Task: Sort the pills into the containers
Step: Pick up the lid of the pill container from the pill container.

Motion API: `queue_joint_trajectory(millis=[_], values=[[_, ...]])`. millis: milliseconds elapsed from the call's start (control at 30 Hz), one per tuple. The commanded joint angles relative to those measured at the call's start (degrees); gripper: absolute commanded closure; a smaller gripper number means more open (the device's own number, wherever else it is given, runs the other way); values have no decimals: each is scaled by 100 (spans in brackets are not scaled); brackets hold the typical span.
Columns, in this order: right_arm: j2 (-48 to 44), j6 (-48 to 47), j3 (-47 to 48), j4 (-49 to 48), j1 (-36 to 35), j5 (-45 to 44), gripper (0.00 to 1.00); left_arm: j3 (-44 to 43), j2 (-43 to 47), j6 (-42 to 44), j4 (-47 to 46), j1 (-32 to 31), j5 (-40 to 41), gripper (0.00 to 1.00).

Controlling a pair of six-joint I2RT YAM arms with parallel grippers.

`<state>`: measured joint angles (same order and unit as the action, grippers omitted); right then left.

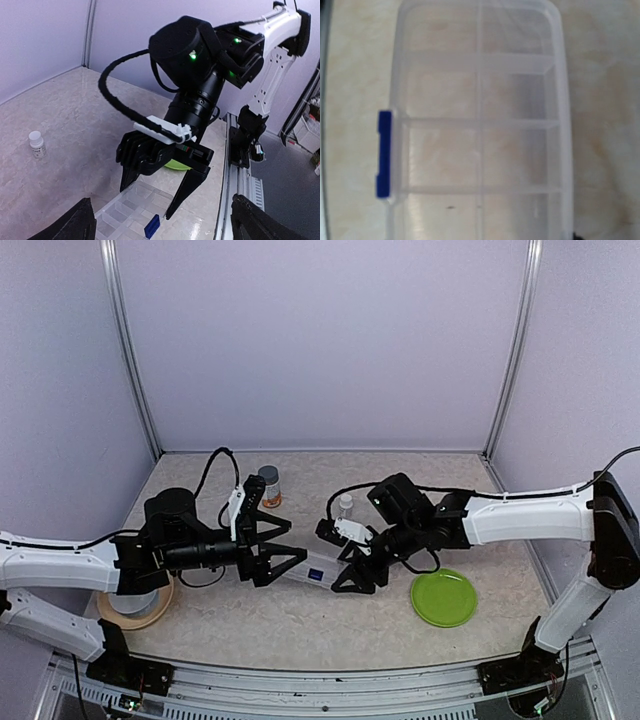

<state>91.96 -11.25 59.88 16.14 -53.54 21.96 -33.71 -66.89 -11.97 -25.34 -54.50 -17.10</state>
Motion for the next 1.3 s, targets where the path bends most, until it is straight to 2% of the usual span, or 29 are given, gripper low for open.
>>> queue_joint_trajectory(millis=[0, 100, 300, 633, 800, 1067, 1267], values=[[-4, -153, 158, 397, -184, 383, 48, -501, -210, 1061, 842, -327, -47, 12], [31, -182, 178, 483, -254, 405, 48, -763, -507, 1261, 1127, -413, -170, 21], [35, -186, 194, 528, -285, 389, 47, -1047, -961, 1488, 1616, -491, -253, 31], [-100, -186, 151, 470, -295, 291, 47, -990, -1031, 1630, 1779, -504, -161, 35], [-153, -190, 105, 406, -295, 318, 47, -941, -1039, 1692, 1808, -509, -193, 43], [-225, -202, 58, 333, -296, 335, 46, -764, -974, 1785, 1750, -502, -213, 43], [-241, -218, 59, 346, -289, 331, 46, -882, -1247, 1768, 1872, -509, -365, 55]])
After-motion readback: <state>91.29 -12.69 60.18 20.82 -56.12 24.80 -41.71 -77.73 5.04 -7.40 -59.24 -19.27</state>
